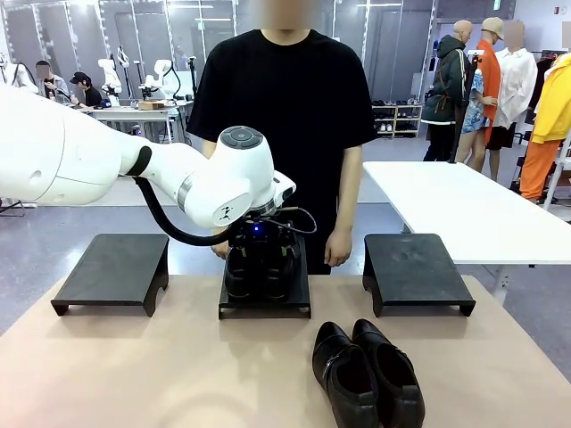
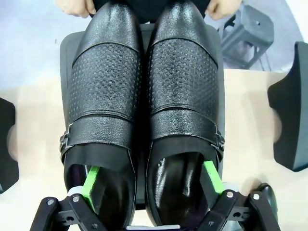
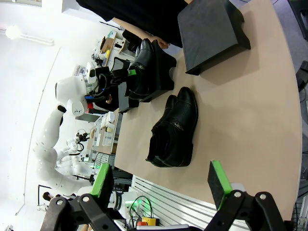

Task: Place the shoes on the stand as instructed by the person.
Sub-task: Pick up another pair of Shoes and place it on the Shoes Stand indicated by the person.

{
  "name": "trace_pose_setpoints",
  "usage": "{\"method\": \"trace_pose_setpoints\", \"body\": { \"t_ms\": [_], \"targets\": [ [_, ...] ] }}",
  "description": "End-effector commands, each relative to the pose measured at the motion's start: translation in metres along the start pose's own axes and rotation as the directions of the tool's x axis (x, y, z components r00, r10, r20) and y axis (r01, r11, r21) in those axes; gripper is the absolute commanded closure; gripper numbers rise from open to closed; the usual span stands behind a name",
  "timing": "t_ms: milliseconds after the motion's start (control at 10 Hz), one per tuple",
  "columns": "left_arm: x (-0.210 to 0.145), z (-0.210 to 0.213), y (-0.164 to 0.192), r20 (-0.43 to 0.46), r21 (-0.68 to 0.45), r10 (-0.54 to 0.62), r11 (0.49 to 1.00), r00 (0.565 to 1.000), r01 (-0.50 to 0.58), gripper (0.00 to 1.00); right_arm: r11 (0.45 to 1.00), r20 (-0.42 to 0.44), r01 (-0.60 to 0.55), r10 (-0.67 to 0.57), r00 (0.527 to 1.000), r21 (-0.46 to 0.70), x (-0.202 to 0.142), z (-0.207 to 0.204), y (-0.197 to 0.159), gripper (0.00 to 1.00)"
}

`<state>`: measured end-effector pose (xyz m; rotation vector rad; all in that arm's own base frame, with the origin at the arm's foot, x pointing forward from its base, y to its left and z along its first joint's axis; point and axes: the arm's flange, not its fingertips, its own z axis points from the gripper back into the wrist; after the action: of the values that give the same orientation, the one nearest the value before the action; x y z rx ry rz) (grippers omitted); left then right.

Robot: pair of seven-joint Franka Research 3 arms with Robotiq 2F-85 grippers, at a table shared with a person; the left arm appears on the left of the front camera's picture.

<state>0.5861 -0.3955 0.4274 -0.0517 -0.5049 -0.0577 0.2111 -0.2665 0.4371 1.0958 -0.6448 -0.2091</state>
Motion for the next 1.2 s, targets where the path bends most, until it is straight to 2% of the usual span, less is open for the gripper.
{"method": "trace_pose_setpoints", "body": {
  "t_ms": [0, 300, 400, 600, 800, 900, 1100],
  "targets": [
    [0.001, -0.001, 0.001, 0.001, 0.001, 0.002, 1.000, 1.000, -0.002, 0.00, 1.000, 0.012, -0.021, 0.021, 1.000, 0.015, 0.001, 0.002, 0.001, 0.00],
    [0.000, 0.000, 0.000, 0.000, 0.000, 0.000, 1.000, 1.000, 0.000, 0.00, 1.000, 0.012, -0.021, 0.021, 1.000, 0.015, 0.001, 0.002, 0.001, 0.00],
    [-0.002, 0.021, 0.012, -0.022, -0.006, 0.034, 0.999, 0.999, -0.034, 0.00, 1.000, 0.012, -0.021, 0.021, 1.000, 0.015, 0.001, 0.002, 0.001, 0.00],
    [-0.017, 0.072, 0.047, -0.069, -0.040, 0.019, 0.999, 0.997, -0.022, 0.00, 1.000, 0.012, -0.021, 0.021, 1.000, 0.015, 0.001, 0.002, 0.001, 0.00],
    [-0.029, 0.115, 0.081, -0.124, -0.183, 0.021, 0.982, 0.992, -0.044, 0.00, 1.000, 0.012, -0.021, 0.021, 1.000, 0.015, 0.001, 0.002, 0.001, 0.00],
    [-0.038, 0.132, 0.102, -0.186, -0.266, 0.000, 0.963, 0.982, -0.050, 0.00, 1.000, 0.012, -0.021, 0.021, 1.000, 0.015, 0.001, 0.002, 0.001, 0.00],
    [-0.061, 0.164, 0.166, -0.247, -0.414, -0.019, 0.906, 0.969, -0.088, 0.00, 1.000, 0.012, -0.021, 0.021, 1.000, 0.015, 0.001, 0.002, 0.001, 0.00]
  ]
}}
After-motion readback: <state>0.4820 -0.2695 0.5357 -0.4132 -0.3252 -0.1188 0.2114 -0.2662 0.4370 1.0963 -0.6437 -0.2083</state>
